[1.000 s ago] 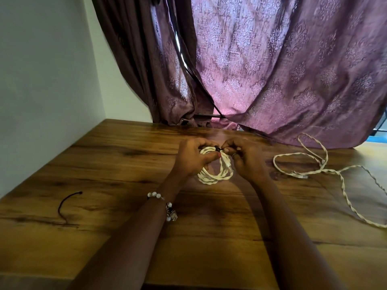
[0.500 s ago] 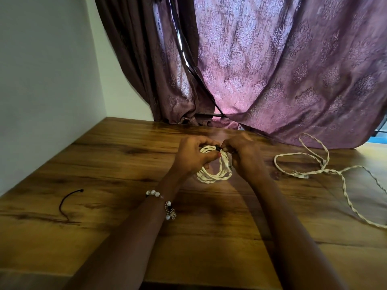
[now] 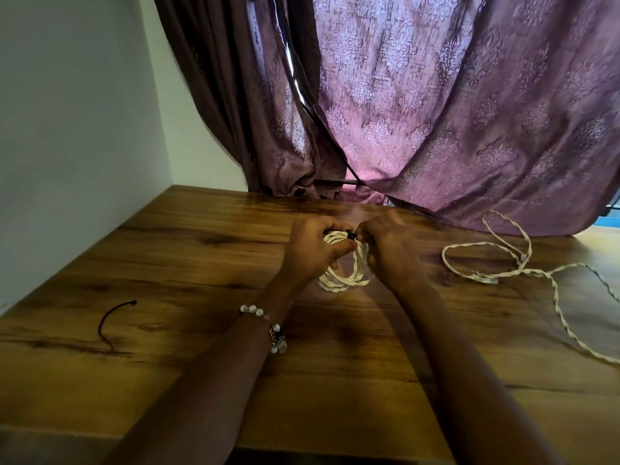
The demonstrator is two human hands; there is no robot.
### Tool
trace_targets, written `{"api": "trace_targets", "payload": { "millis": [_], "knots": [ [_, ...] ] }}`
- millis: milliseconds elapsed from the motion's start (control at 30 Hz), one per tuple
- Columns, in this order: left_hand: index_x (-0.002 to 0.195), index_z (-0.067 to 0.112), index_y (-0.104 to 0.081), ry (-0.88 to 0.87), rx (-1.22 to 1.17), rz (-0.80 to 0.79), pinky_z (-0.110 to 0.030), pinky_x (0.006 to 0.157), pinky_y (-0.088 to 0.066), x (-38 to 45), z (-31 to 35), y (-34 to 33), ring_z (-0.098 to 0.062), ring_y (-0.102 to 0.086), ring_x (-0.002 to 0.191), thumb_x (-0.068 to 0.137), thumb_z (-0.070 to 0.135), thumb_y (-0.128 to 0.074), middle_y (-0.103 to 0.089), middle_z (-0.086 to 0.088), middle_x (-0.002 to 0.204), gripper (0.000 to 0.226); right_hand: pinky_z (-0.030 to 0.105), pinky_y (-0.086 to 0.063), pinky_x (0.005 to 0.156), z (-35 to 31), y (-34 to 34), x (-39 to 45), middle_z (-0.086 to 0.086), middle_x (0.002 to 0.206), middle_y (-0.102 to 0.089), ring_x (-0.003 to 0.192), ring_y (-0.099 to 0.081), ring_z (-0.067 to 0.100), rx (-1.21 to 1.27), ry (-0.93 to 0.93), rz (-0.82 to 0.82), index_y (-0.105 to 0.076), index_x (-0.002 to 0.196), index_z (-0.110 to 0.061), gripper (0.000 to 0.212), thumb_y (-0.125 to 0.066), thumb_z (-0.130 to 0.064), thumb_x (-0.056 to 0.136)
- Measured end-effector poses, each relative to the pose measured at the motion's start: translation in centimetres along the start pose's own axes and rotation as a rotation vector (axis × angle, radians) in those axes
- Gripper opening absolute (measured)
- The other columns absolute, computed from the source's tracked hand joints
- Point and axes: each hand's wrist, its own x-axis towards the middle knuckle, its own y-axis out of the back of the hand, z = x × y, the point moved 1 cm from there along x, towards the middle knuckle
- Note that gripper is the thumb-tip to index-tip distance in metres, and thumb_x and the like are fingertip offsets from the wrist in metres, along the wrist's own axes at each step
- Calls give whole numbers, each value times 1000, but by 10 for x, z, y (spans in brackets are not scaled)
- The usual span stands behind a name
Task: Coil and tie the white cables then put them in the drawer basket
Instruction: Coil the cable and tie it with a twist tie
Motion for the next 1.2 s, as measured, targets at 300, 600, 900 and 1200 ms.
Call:
{"api": "trace_targets", "payload": {
  "millis": [300, 600, 900, 1200],
  "knots": [
    [93, 8, -73, -20, -9, -14, -36, 46, -51, 0, -3, -2, -35, -65, 53, 69, 3, -80, -72, -10, 80, 25, 33, -46, 55, 2, -8, -1, 14, 68, -63, 66, -58, 33, 3, -13, 18, -66, 72, 1, 24, -47, -14, 74],
    [97, 3, -72, 94, -145, 25, -32, 47, -48, 3, -8, -2, -26, -57, 47, 72, 4, -78, -72, -16, 80, 26, 15, -48, 69, 22, 0, -8, -9, 85, -68, 79, -61, 1, 385, -369, -70, -73, 91, -12, 20, -65, 3, 81],
    [82, 14, -65, 111, -144, -2, -31, 47, -48, 2, -6, -4, -22, -54, 40, 69, 4, -82, -69, -11, 74, 24, 16, -37, 62, 23, 1, -11, -6, 74, -60, 69, -54, 12, 307, -241, -52, -66, 81, -10, 13, -57, 0, 77],
    [77, 20, -64, 80, -123, -11, -29, 45, -45, 3, -5, 0, -19, -52, 37, 68, -1, -81, -66, -2, 68, 28, 35, -39, 58, 8, -2, -5, 15, 76, -58, 69, -51, 31, 20, 58, -59, -61, 81, 2, 22, -45, -13, 78]
  ]
}}
